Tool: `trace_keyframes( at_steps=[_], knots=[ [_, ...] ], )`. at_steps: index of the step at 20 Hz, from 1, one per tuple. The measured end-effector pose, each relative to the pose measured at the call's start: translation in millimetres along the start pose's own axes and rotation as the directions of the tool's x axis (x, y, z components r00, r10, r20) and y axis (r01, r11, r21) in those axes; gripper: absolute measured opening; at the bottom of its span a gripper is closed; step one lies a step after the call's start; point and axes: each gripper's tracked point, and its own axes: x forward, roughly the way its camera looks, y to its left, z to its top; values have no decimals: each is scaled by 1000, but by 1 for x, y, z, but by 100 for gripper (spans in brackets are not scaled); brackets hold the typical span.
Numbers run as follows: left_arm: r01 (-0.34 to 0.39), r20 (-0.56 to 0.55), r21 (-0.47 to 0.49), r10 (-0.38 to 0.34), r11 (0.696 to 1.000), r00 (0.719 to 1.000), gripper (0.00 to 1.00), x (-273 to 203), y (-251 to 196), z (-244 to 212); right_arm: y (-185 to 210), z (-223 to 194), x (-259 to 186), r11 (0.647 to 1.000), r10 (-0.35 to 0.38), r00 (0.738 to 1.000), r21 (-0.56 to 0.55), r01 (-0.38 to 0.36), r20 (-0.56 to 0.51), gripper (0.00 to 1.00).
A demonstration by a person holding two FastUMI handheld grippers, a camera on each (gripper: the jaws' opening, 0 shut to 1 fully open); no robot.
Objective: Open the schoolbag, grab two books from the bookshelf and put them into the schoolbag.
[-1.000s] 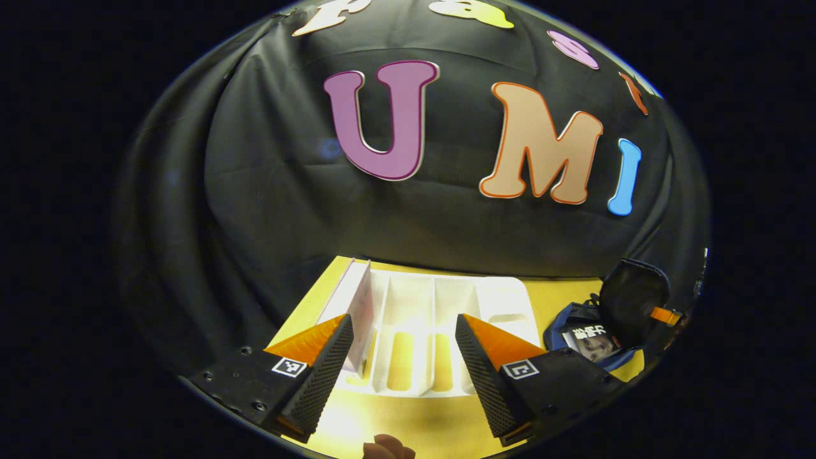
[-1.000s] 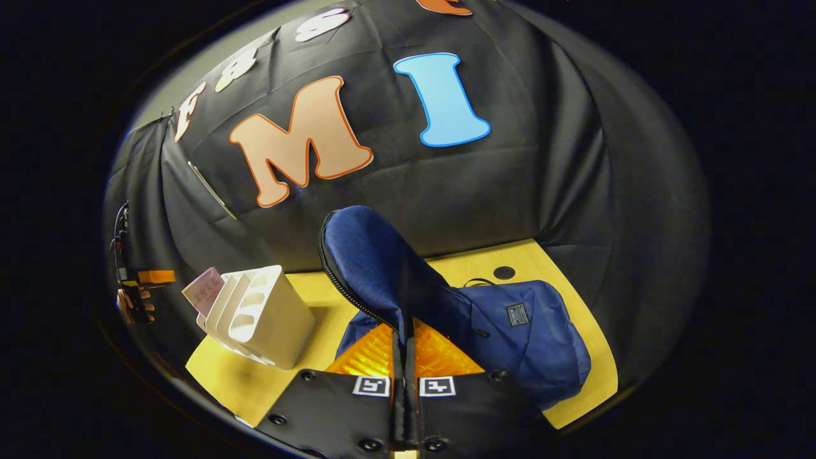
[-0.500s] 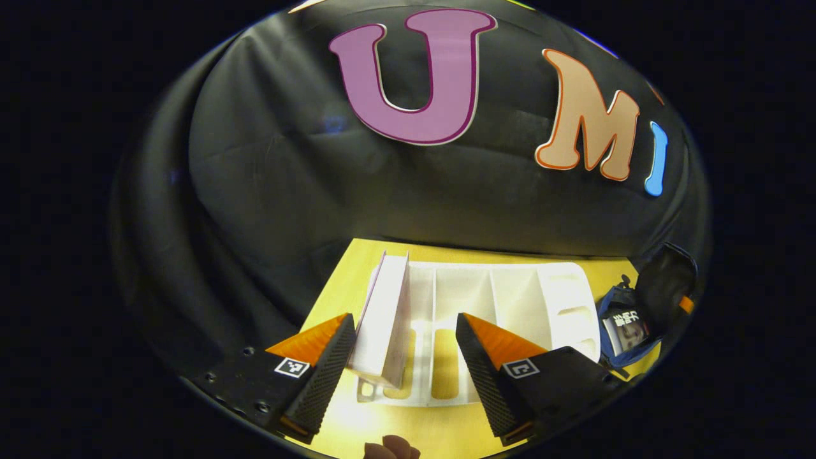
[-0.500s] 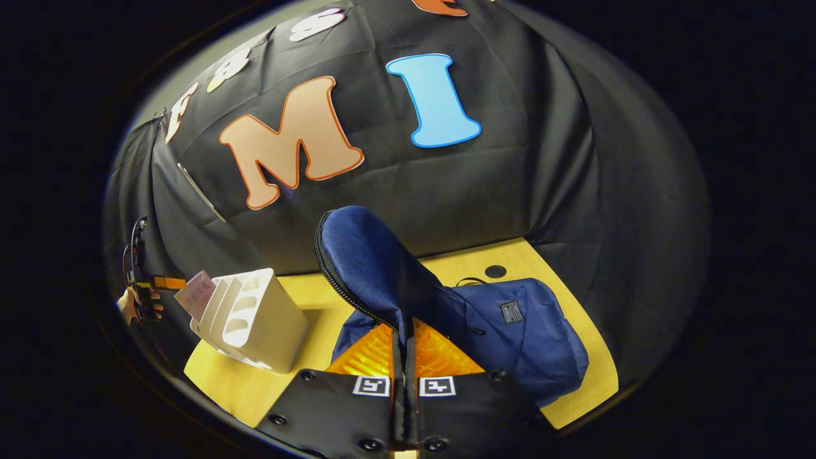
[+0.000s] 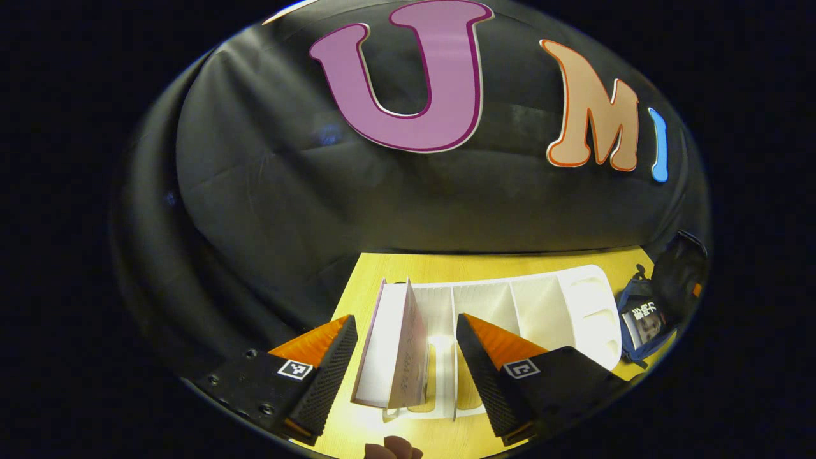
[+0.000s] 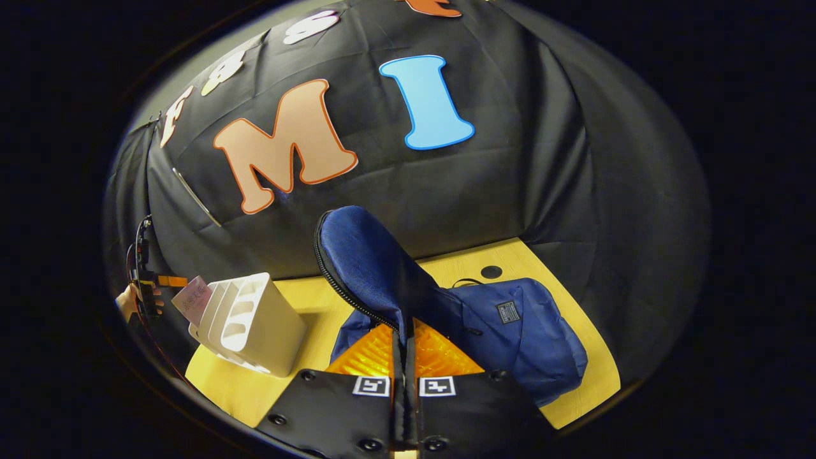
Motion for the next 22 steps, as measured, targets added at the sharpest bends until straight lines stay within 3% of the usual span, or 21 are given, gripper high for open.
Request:
trace_keyframes(
  at_steps=[1, 3, 8, 10, 16, 20, 22],
  knots=[
    [-3, 3, 5, 3, 1000, 1000, 92, 1, 2, 1, 0, -1, 0, 1000, 0, 1000, -1, 0, -1, 7],
    [-12, -7, 11, 12, 1000, 1000, 94, 6, 5, 0, 1, 0, -1, 1000, 0, 1000, -2, 0, -2, 3],
    [-13, -91, -20, 11, 1000, 996, 95, 19, 5, -21, 0, 0, -1, 1000, -2, 1000, 3, 2, -3, 7],
    [-14, -115, -25, 11, 1000, 993, 95, 25, 2, -27, -2, 0, -3, 1000, -3, 1000, 3, 3, -4, 3],
    [-12, -174, -36, 6, 999, 985, 92, 35, 1, -41, -4, 2, -3, 1000, -5, 1000, 9, 5, -1, 7],
    [0, -220, -46, -10, 999, 976, 82, 37, 4, -52, -4, 1, -4, 1000, -6, 1000, 11, 6, -1, 3],
    [-5, -245, -37, -4, 999, 969, 64, 42, 1, -59, -4, 1, -4, 1000, -7, 1000, 11, 7, -1, 3]
  ],
)
